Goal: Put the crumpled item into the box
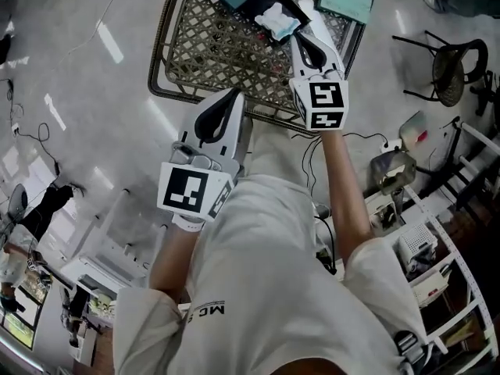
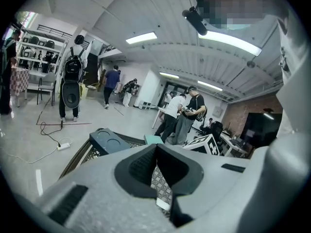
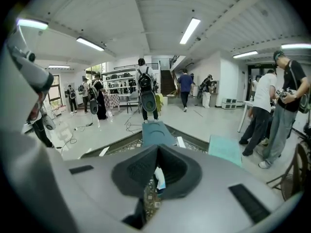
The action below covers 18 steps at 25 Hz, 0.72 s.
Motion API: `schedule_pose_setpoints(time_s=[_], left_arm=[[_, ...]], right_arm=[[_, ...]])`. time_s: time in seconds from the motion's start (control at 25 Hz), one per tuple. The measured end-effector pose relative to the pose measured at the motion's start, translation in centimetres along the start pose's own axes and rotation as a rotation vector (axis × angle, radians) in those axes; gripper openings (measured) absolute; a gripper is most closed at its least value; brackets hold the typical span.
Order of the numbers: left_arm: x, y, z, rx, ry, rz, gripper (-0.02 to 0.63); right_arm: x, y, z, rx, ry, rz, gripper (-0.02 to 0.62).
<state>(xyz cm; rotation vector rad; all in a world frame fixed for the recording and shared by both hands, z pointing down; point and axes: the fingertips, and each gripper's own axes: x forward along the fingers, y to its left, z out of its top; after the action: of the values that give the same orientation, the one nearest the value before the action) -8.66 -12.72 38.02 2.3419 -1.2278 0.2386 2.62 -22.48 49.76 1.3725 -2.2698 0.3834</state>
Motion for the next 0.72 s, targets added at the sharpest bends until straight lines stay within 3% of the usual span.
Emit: schedule_pose_setpoints(time_s=[0.4, 0.72], left_arm=[[-2.2, -1.4, 3.0, 0.019, -0.064, -0.008, 0.025], [-3.9, -1.6, 5.6, 0.045, -0.12, -0.007, 0.025]], right_arm=[[-9.1, 2.9, 9.9, -0.063, -0.179, -0.002, 0.018], [-15.6, 4.5, 15.1, -0.053, -0.308, -0.025, 0.018]])
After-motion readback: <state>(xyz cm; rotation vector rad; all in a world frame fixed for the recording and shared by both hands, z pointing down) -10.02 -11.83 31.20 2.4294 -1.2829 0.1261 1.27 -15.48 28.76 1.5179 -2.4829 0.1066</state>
